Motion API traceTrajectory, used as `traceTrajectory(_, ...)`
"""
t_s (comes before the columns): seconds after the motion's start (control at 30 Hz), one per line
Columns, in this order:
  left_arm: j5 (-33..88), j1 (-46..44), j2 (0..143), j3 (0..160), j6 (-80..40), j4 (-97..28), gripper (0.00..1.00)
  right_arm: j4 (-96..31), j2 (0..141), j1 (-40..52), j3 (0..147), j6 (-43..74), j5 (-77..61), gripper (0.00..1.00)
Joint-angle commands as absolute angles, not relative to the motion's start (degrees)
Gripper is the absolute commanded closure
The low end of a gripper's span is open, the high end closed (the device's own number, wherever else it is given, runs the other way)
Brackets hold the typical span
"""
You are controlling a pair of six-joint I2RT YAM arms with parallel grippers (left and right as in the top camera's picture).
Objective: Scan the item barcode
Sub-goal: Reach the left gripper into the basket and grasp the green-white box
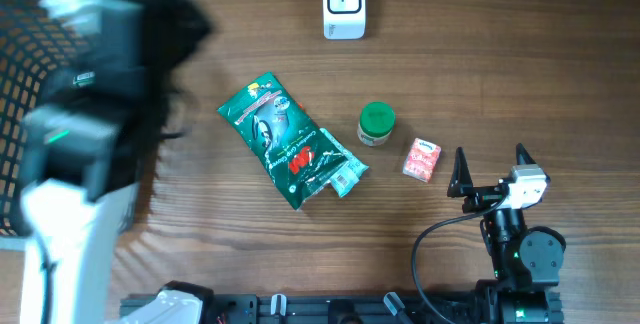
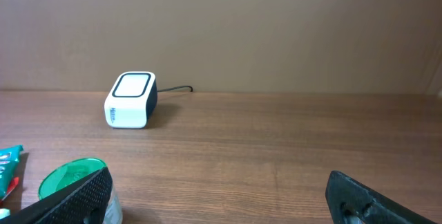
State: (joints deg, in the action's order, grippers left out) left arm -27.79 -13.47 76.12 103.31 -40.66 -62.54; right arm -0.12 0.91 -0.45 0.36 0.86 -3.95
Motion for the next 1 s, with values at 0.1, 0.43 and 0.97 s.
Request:
traceTrajectory(0.1, -22.68, 17.54, 75.96, 103.39, -45.54, -64.77, 0.00, 0.01, 0.82, -0.71, 0.34, 1.58, -3.16, 0.00)
traceTrajectory(0.43, -6.15, 31.07, 96.68, 103.28, -51.57, -67.40, 0.00, 0.01, 0.82, -0.71, 0.34, 1.58, -3.16, 0.01)
traceTrajectory(0.97, -5.80, 27.35, 120.60, 103.28, -60.53, -57.69, 0.00, 0.01, 0.82, -0.71, 0.34, 1.58, -3.16, 0.00)
